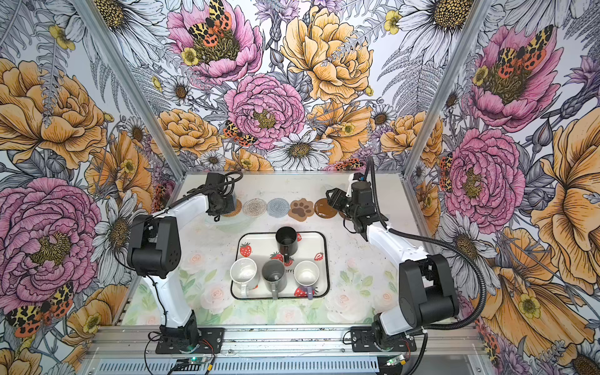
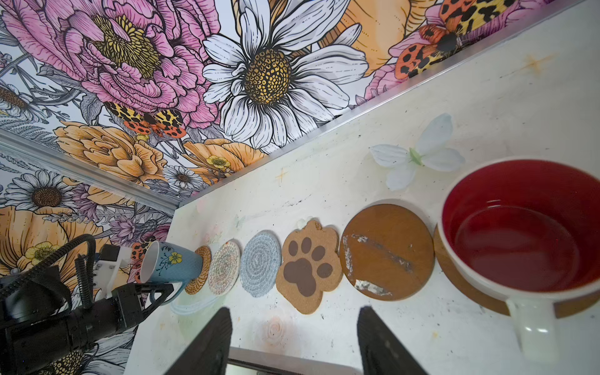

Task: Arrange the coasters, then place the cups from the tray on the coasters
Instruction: 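Lower the blue-handled mug onto the woven rattan coaster with the left gripper, then release the mug and raise the left gripper back toward the robot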

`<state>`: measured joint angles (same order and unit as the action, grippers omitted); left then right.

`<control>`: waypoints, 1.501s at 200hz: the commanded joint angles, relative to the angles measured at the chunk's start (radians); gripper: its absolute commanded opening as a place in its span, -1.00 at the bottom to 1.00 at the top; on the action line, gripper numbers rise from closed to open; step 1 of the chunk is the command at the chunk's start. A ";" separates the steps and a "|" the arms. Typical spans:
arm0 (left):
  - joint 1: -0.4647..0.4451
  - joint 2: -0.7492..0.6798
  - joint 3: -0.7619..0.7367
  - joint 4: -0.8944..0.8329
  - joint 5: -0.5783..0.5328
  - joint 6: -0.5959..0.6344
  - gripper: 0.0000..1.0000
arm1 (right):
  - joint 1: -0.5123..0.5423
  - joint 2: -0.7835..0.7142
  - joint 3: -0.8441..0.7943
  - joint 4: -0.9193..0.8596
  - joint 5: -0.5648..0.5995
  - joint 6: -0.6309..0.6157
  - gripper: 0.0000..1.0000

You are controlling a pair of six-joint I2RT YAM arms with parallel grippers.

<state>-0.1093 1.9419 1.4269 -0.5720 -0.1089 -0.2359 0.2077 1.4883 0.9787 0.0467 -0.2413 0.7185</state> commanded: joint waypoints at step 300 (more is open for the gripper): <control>-0.196 -0.460 -0.143 0.098 -0.141 -0.071 0.44 | 0.066 -0.041 0.098 -0.098 0.036 -0.037 0.30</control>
<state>-0.2691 1.5696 1.3331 -0.5697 -0.2169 -0.2726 0.2531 1.4864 1.0061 -0.0074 -0.2283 0.7132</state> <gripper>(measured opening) 0.705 0.651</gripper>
